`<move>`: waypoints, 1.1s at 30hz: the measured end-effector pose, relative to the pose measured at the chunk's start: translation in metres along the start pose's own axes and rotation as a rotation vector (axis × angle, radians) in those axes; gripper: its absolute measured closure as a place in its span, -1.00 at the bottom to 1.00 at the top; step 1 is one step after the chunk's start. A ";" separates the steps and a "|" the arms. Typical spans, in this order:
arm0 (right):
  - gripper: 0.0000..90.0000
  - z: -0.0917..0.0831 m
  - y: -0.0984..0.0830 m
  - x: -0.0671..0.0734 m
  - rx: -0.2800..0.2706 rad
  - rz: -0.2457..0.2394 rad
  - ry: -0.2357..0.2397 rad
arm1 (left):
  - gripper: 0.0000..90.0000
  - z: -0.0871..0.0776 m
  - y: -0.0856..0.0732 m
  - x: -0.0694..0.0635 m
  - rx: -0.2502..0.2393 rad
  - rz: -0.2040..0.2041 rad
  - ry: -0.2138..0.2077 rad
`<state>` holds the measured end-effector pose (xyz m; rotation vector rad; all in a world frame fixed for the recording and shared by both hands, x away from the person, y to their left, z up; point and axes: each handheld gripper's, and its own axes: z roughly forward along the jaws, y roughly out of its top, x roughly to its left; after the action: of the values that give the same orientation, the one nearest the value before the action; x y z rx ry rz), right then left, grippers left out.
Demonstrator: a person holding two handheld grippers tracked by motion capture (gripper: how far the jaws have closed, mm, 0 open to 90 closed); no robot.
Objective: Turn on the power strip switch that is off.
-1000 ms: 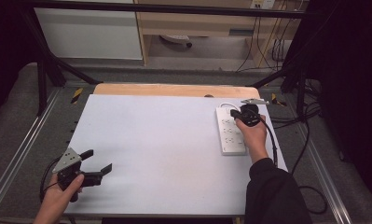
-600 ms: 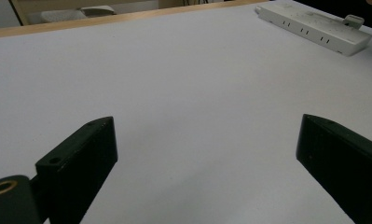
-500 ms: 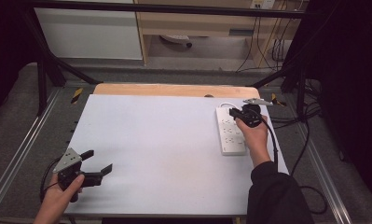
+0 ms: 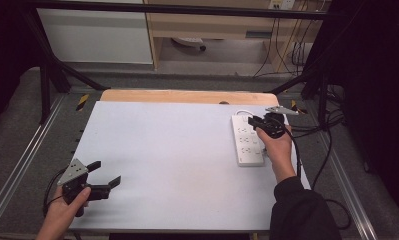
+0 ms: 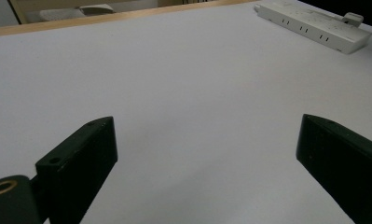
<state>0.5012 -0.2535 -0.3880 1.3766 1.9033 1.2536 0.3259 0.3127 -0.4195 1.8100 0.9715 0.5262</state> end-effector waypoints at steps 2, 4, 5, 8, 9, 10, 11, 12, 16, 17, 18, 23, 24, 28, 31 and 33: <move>0.56 -0.002 0.001 0.001 -0.005 -0.005 0.004 | -0.88 0.000 0.000 0.000 0.001 0.000 0.002; 0.54 -0.004 0.002 0.002 -0.011 -0.003 0.008 | -0.88 0.000 0.000 0.000 0.000 -0.002 0.001; 0.53 -0.005 0.003 0.002 -0.016 -0.004 0.011 | -0.88 0.000 0.000 0.000 0.001 0.000 0.001; 0.50 -0.008 0.004 0.003 -0.021 -0.003 0.011 | -0.88 0.000 0.000 0.000 0.002 0.000 -0.002; 0.47 -0.008 0.004 0.003 -0.024 -0.002 0.011 | -0.88 0.000 0.000 0.000 0.003 -0.001 -0.002; 0.45 -0.009 0.004 0.003 -0.026 -0.001 0.009 | -0.88 0.000 0.000 0.000 0.003 0.000 -0.001; 0.41 -0.010 0.005 0.003 -0.028 0.000 0.009 | -0.88 0.000 0.000 0.000 0.003 0.000 0.000; 0.37 -0.011 0.005 0.003 -0.029 0.005 0.009 | -0.88 0.000 0.000 0.000 0.002 0.000 -0.001; 0.19 -0.016 0.007 0.004 -0.037 0.005 0.008 | -0.88 0.000 0.000 0.000 0.002 -0.001 -0.002; 0.13 -0.017 0.007 0.004 -0.039 0.004 0.005 | -0.88 0.000 0.000 0.000 0.003 -0.001 -0.003; 0.05 -0.018 0.008 0.005 -0.042 0.007 0.000 | -0.88 0.000 0.000 0.000 0.003 -0.001 -0.003; -0.22 -0.023 0.010 0.005 -0.047 0.023 0.005 | -0.88 0.000 -0.001 0.000 0.003 -0.002 -0.002; -0.24 -0.024 0.010 0.006 -0.049 0.030 0.006 | -0.88 0.000 -0.001 0.000 0.003 -0.003 -0.001; -0.38 -0.027 0.011 0.007 -0.056 0.039 0.016 | -0.88 0.000 -0.001 0.000 0.003 -0.003 -0.001; -0.53 -0.030 0.012 0.008 -0.056 0.044 0.016 | -0.88 0.000 -0.001 0.000 0.003 -0.004 -0.002; -0.63 -0.032 0.012 0.009 -0.060 0.039 0.005 | -0.88 0.000 -0.001 0.000 0.002 -0.005 -0.001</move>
<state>0.4786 -0.2575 -0.3610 1.3872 1.8346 1.3229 0.3257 0.3130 -0.4203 1.8092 0.9758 0.5217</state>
